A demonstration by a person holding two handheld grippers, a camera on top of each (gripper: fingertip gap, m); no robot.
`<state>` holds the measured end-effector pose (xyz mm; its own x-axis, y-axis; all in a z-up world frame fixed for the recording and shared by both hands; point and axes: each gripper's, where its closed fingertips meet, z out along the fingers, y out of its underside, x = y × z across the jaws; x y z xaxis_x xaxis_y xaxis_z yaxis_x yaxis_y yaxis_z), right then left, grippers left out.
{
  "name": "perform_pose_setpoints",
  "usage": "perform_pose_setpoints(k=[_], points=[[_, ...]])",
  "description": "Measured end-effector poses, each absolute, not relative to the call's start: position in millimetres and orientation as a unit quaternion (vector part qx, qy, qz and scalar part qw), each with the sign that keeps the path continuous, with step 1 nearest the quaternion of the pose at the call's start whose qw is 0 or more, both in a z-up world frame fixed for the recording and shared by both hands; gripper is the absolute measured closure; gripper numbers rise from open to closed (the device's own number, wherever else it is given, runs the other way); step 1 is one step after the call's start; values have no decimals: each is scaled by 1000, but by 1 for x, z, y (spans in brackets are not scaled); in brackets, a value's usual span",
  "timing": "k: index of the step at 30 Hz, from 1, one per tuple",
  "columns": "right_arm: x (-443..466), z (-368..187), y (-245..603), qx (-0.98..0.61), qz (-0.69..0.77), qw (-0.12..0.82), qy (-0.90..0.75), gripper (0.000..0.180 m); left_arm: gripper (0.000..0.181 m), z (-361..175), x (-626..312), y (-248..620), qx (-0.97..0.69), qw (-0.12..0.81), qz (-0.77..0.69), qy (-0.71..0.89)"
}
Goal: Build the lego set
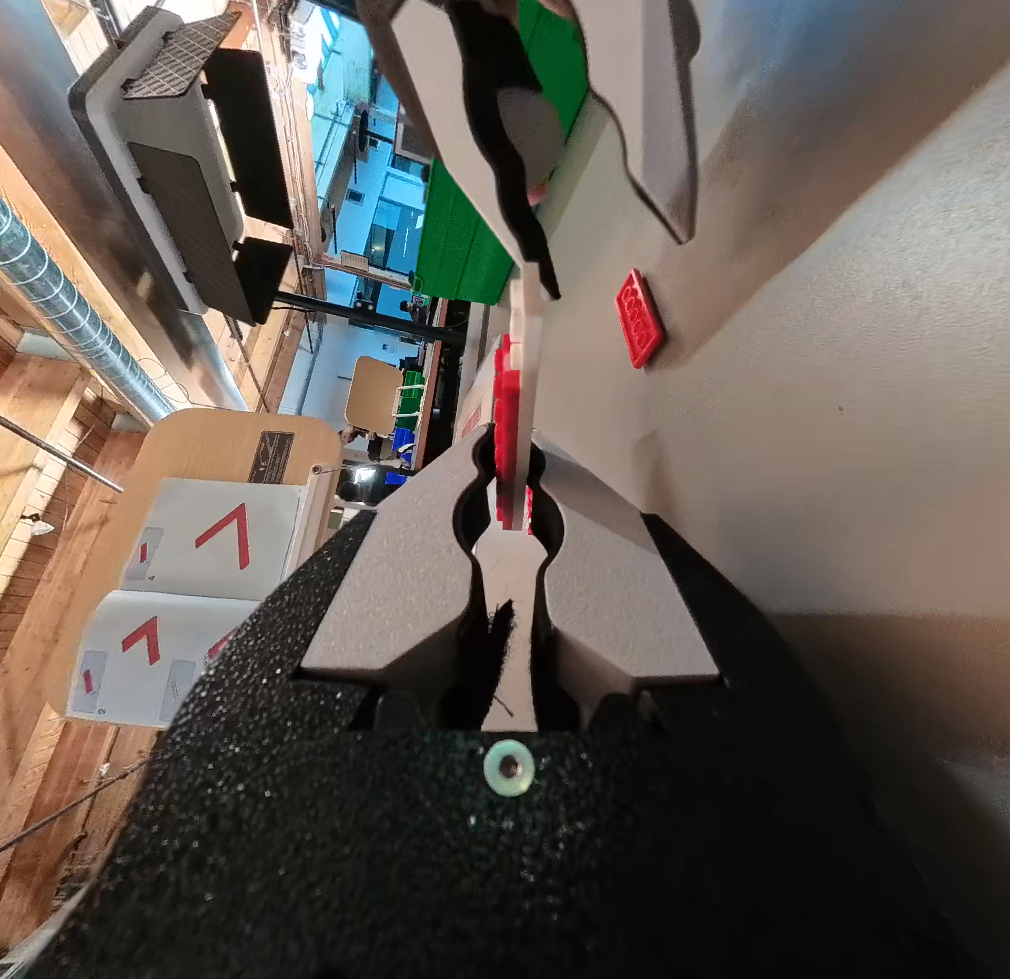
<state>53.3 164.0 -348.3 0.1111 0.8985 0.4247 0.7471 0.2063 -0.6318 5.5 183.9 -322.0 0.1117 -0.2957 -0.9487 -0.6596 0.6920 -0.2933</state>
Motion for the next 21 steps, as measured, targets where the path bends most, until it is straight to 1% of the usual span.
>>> perform_pose_setpoints(k=[2, 6, 8, 14, 15, 18, 21], points=[[61, -354, 172, -642, 126, 387, -650, 137, 175, -323, 4, 183, -366, 646, 137, 656], [66, -356, 180, -678, 208, 337, -619, 137, 175, -326, 5, 179, -359, 641, 128, 667], [67, -359, 179, -674, 233, 308, -630, 139, 175, -328, 5, 176, -355, 637, 122, 674], [68, -372, 179, -657, 223, 242, -679, 160, 175, -330, 4, 173, -355, 632, 107, 680], [68, -373, 179, -653, 218, 238, -685, 165, 175, -331, 4, 173, -356, 631, 105, 682], [68, -372, 179, -641, 187, 244, -704, 166, 175, -331, 3, 173, -358, 629, 101, 682], [73, -363, 189, -624, 119, 287, -717, 166, 175, -327, 2, 173, -372, 634, 81, 673]])
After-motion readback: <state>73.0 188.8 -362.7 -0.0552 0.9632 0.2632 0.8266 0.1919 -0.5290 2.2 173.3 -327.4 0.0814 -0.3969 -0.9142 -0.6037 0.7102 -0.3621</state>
